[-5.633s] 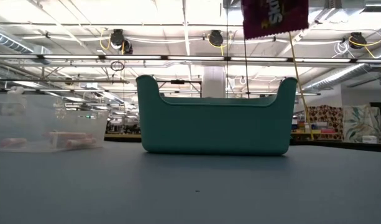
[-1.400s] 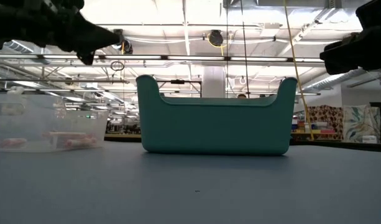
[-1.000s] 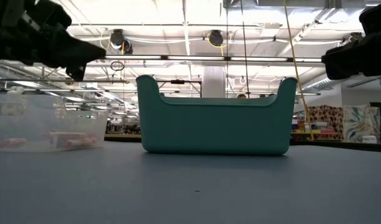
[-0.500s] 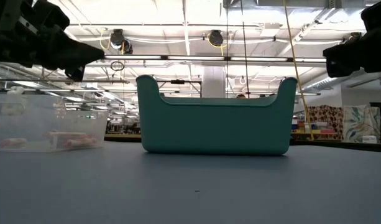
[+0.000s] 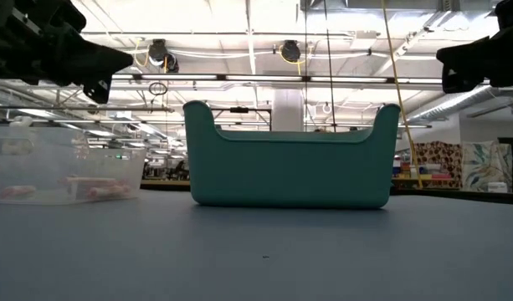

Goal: Sort candy
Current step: Return to Home Position

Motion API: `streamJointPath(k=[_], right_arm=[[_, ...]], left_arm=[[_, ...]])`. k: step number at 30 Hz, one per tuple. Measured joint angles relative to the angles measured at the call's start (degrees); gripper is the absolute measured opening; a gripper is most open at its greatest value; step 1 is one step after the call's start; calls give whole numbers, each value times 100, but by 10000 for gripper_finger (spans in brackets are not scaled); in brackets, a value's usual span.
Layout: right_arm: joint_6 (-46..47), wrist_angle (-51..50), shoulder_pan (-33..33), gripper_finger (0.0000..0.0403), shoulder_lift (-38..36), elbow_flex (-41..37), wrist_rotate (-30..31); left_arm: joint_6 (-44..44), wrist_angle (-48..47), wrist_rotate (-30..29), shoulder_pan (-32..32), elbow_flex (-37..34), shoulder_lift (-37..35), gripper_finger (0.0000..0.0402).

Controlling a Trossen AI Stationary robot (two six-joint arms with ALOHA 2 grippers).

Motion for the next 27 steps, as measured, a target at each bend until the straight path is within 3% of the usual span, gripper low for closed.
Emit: streamJointPath(k=[14, 27], right_arm=[[-411, 106, -109, 0, -15, 0, -341], [-382, 156, -1331, 0, -15, -39, -2004]], left_arm=[[39, -345, -145, -53, -2, -373, 2], [6, -348, -155, -51, -4, -373, 2]])
